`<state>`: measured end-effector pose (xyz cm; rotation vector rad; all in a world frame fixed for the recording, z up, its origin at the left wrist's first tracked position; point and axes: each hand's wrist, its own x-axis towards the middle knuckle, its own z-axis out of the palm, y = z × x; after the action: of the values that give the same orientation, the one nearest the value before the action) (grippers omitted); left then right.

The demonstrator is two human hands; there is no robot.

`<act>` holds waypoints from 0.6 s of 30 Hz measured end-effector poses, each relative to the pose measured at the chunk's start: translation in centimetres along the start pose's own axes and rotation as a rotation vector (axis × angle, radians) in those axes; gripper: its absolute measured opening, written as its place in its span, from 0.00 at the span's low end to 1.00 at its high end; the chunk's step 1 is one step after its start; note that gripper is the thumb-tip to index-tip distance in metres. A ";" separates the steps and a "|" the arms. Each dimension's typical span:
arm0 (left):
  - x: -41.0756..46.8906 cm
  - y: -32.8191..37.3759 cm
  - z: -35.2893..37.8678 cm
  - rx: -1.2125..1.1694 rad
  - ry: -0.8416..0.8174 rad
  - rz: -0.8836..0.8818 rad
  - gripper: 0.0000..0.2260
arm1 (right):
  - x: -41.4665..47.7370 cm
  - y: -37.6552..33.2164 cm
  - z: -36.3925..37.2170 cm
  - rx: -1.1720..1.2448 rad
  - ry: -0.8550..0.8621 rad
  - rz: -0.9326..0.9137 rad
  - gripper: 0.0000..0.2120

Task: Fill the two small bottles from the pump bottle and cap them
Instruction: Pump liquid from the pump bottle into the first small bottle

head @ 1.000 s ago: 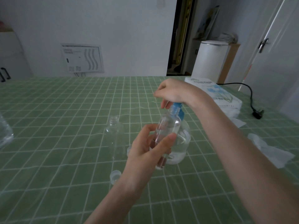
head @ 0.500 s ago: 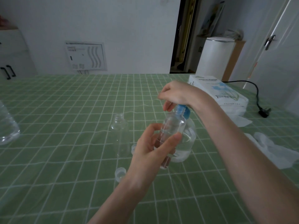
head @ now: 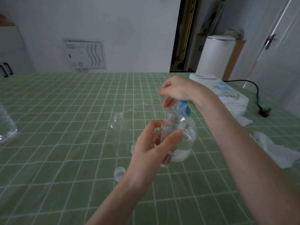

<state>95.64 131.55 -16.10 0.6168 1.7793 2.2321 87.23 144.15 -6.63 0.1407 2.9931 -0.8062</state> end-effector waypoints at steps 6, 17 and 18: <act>-0.1 -0.3 0.0 0.014 0.008 -0.011 0.12 | 0.2 0.3 0.5 0.026 -0.004 0.019 0.17; 0.2 0.1 0.1 -0.001 -0.006 0.013 0.10 | 0.1 -0.4 -0.4 -0.047 0.004 0.004 0.17; 0.2 0.1 0.1 -0.002 -0.006 0.013 0.10 | 0.1 -0.4 -0.4 -0.050 0.002 0.006 0.16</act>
<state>95.51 131.67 -16.01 0.6360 1.7753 2.2378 87.10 144.01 -6.12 0.1486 3.0101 -0.7303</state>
